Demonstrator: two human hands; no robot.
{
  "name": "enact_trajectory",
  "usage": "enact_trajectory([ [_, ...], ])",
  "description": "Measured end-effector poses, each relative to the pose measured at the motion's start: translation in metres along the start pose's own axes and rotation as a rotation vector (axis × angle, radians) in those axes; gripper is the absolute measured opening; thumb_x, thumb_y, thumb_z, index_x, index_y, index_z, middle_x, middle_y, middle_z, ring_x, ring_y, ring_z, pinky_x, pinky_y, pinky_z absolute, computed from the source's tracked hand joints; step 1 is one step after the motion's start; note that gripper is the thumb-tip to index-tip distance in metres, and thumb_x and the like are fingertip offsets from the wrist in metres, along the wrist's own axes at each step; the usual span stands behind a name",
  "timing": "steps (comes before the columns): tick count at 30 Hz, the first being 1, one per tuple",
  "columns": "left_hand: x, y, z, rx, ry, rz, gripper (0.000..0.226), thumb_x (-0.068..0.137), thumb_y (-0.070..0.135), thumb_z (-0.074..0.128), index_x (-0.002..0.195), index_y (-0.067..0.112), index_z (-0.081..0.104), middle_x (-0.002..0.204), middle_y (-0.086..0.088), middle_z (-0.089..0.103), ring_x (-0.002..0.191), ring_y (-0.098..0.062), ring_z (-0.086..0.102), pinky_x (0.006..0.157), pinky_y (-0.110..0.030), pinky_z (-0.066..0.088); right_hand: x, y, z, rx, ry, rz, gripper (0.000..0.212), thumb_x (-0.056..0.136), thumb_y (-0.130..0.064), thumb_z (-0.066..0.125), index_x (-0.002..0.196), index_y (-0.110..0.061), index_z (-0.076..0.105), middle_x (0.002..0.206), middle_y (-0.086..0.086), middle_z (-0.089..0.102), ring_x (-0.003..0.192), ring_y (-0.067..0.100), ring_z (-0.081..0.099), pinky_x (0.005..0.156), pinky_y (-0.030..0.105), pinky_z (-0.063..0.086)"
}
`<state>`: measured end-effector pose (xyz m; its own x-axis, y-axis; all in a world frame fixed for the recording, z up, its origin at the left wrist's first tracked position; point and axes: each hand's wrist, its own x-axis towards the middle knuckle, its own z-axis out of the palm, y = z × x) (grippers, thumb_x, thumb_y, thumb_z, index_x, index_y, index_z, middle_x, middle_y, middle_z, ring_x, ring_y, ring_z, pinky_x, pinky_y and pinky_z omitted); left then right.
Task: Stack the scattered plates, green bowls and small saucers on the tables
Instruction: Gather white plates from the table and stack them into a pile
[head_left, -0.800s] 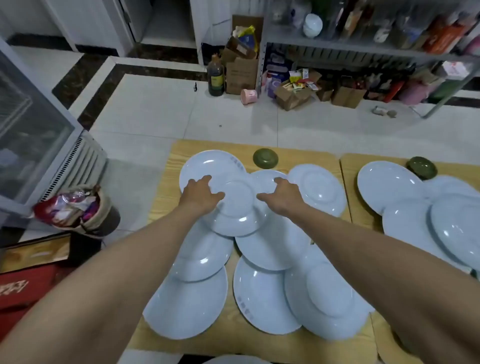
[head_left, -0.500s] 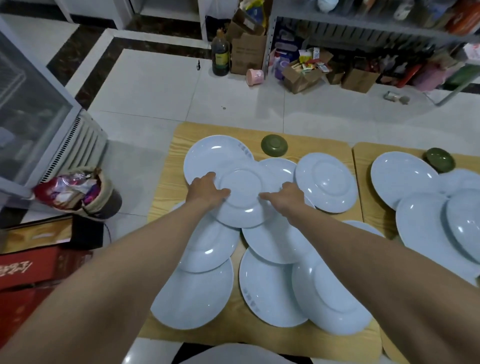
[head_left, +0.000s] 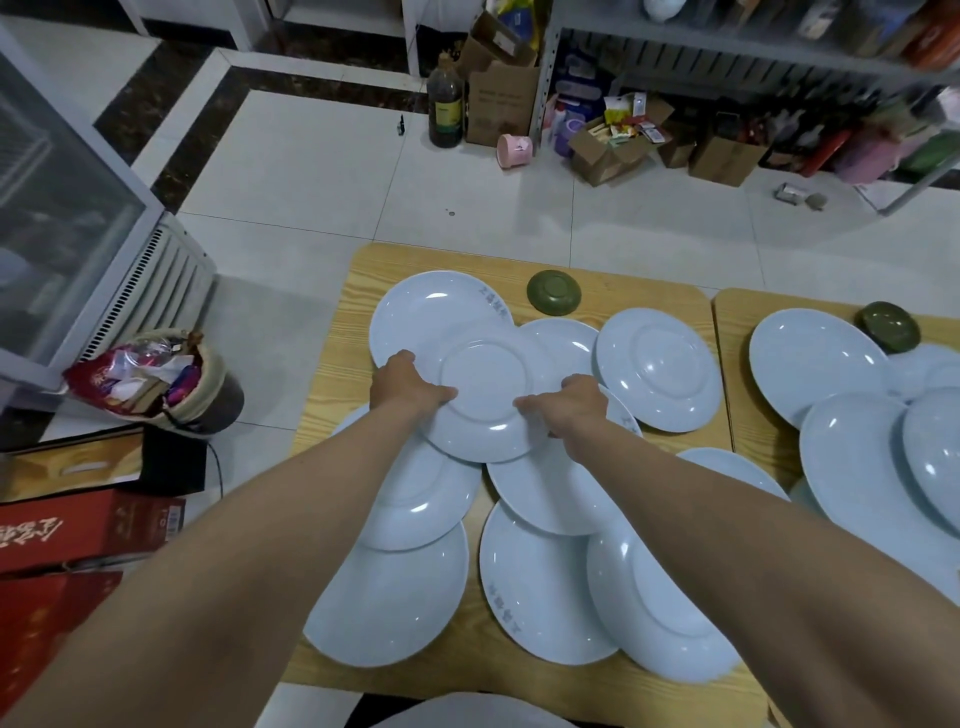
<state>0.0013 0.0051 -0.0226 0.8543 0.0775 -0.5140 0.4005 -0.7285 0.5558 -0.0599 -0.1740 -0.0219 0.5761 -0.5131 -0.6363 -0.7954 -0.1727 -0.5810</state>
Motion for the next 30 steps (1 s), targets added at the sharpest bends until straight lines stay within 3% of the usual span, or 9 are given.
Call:
enact_trajectory([
  [7, -0.008, 0.002, -0.010, -0.103, 0.026, -0.071, 0.076, 0.073, 0.030, 0.086, 0.134, 0.006, 0.048, 0.137, -0.011, 0.050, 0.124, -0.031, 0.050, 0.093, -0.035, 0.045, -0.011, -0.010, -0.007, 0.025, -0.006, -0.028, 0.071, 0.070, -0.026, 0.088, 0.127, -0.008, 0.049, 0.109, 0.004, 0.048, 0.098, 0.024, 0.050, 0.093, 0.043, 0.054],
  [13, -0.025, 0.020, -0.028, -0.202, 0.042, -0.063, 0.079, 0.074, 0.027, 0.085, 0.138, 0.005, 0.044, 0.140, -0.010, 0.048, 0.126, -0.031, 0.049, 0.086, -0.034, 0.043, -0.030, -0.029, -0.022, 0.059, 0.039, -0.105, 0.051, 0.070, -0.021, 0.086, 0.102, -0.013, 0.047, 0.105, 0.006, 0.054, 0.097, 0.027, 0.056, 0.088, 0.044, 0.056],
  [15, -0.030, 0.032, -0.039, -0.234, 0.053, -0.039, 0.083, 0.071, 0.026, 0.087, 0.139, 0.006, 0.045, 0.140, -0.009, 0.049, 0.126, -0.029, 0.049, 0.089, -0.033, 0.043, -0.036, -0.038, -0.031, 0.107, 0.058, -0.136, 0.055, 0.068, -0.021, 0.087, 0.107, -0.013, 0.048, 0.110, 0.005, 0.054, 0.101, 0.028, 0.057, 0.089, 0.044, 0.055],
  [17, -0.037, 0.046, -0.050, -0.273, 0.070, 0.003, 0.083, 0.066, 0.023, 0.090, 0.137, 0.008, 0.050, 0.134, -0.005, 0.056, 0.120, -0.026, 0.054, 0.091, -0.032, 0.046, -0.044, -0.049, -0.042, 0.166, 0.070, -0.184, 0.060, 0.067, -0.018, 0.086, 0.117, -0.013, 0.054, 0.115, 0.004, 0.056, 0.103, 0.028, 0.057, 0.087, 0.040, 0.054],
  [21, -0.054, 0.080, -0.070, -0.349, 0.107, 0.129, 0.054, 0.066, 0.012, 0.088, 0.112, 0.016, 0.061, 0.105, 0.000, 0.059, 0.098, -0.022, 0.056, 0.079, -0.031, 0.048, -0.061, -0.073, -0.065, 0.284, 0.119, -0.299, 0.060, 0.070, -0.010, 0.082, 0.124, -0.015, 0.056, 0.112, 0.001, 0.056, 0.098, 0.024, 0.053, 0.080, 0.033, 0.047],
  [23, -0.060, 0.095, -0.076, -0.378, 0.126, 0.182, 0.045, 0.068, 0.010, 0.085, 0.106, 0.018, 0.060, 0.107, -0.002, 0.063, 0.099, -0.024, 0.060, 0.083, -0.035, 0.053, -0.068, -0.082, -0.076, 0.372, 0.154, -0.350, 0.058, 0.074, -0.016, 0.081, 0.125, -0.016, 0.054, 0.111, 0.001, 0.055, 0.099, 0.022, 0.053, 0.080, 0.033, 0.045],
  [27, -0.072, 0.115, -0.081, -0.467, 0.166, 0.223, 0.019, 0.079, 0.020, 0.068, 0.097, 0.015, 0.064, 0.100, -0.003, 0.064, 0.097, -0.027, 0.062, 0.083, -0.038, 0.054, -0.079, -0.092, -0.092, 0.560, 0.152, -0.337, 0.057, 0.088, -0.050, 0.066, 0.131, -0.017, 0.051, 0.116, -0.001, 0.054, 0.100, 0.020, 0.051, 0.080, 0.033, 0.042],
  [30, -0.080, 0.122, -0.079, -0.584, 0.160, 0.221, 0.021, 0.085, 0.036, 0.059, 0.085, 0.016, 0.063, 0.098, -0.004, 0.065, 0.103, -0.031, 0.062, 0.087, -0.044, 0.054, -0.082, -0.092, -0.096, 0.675, 0.160, -0.298, 0.061, 0.091, -0.062, 0.053, 0.131, -0.016, 0.051, 0.120, 0.003, 0.057, 0.101, 0.023, 0.054, 0.079, 0.035, 0.042],
])
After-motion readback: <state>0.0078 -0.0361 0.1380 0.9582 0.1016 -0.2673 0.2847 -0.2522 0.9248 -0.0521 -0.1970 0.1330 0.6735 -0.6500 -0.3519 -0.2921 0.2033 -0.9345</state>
